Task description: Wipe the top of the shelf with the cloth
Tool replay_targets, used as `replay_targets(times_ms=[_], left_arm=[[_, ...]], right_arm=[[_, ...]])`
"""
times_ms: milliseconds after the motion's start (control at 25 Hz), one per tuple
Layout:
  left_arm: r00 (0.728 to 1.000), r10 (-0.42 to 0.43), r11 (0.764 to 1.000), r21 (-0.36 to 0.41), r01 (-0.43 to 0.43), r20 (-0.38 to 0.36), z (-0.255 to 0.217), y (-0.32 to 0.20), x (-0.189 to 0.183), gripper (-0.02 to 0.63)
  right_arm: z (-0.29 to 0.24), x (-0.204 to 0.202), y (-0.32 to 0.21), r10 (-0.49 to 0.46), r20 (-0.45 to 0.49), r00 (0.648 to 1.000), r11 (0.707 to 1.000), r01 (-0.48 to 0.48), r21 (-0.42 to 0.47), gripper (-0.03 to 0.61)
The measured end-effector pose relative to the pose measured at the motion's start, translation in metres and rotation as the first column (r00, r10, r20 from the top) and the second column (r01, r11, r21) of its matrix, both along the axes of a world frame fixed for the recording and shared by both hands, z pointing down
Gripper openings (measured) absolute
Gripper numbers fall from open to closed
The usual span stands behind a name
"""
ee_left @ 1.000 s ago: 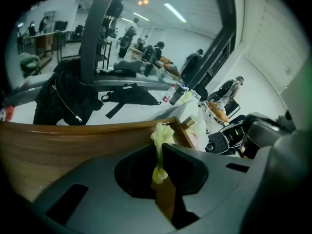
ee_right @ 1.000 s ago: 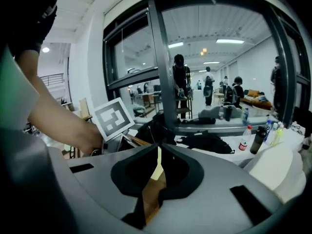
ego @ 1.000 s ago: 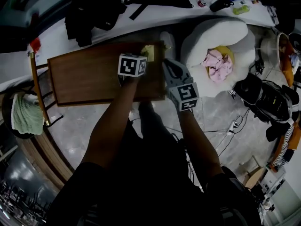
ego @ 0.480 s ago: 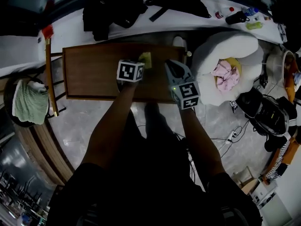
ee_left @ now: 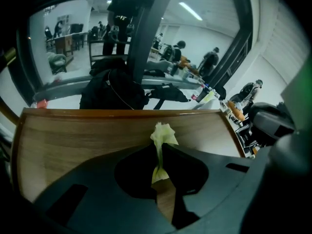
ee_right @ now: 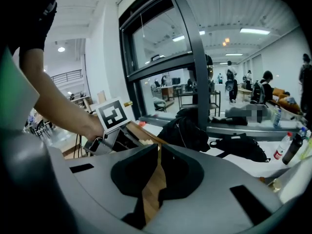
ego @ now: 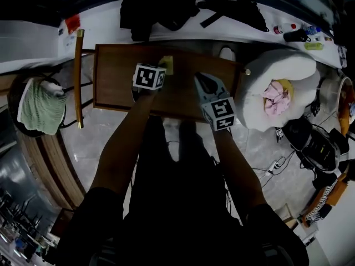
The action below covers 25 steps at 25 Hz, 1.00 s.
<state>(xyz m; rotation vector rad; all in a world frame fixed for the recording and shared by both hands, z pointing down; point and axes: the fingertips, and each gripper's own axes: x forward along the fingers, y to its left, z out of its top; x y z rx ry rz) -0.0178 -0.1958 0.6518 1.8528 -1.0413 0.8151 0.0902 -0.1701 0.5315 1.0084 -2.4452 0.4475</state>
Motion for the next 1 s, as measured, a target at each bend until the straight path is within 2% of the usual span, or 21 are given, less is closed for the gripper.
replay_targets(times_ms=[320, 720, 1000], left_arm=[[0.999, -0.045, 0.999, -0.014, 0.045, 0.003, 0.006, -0.006, -0.063, 0.038], [0.993, -0.114, 0.993, 0.012, 0.114, 0.038, 0.006, -0.021, -0.159, 0.038], [0.978, -0.195, 0.981, 0.018, 0.195, 0.069, 0.007, -0.021, -0.214, 0.038]], right_arm=[[0.005, -0.047, -0.004, -0.015, -0.004, 1.0, 1.0, 0.015, -0.005, 0.034], [0.012, -0.099, 0.004, -0.004, -0.001, 1.0, 1.0, 0.004, -0.016, 0.034], [0.01, -0.122, 0.009, 0.001, 0.007, 1.0, 1.0, -0.001, -0.006, 0.034]])
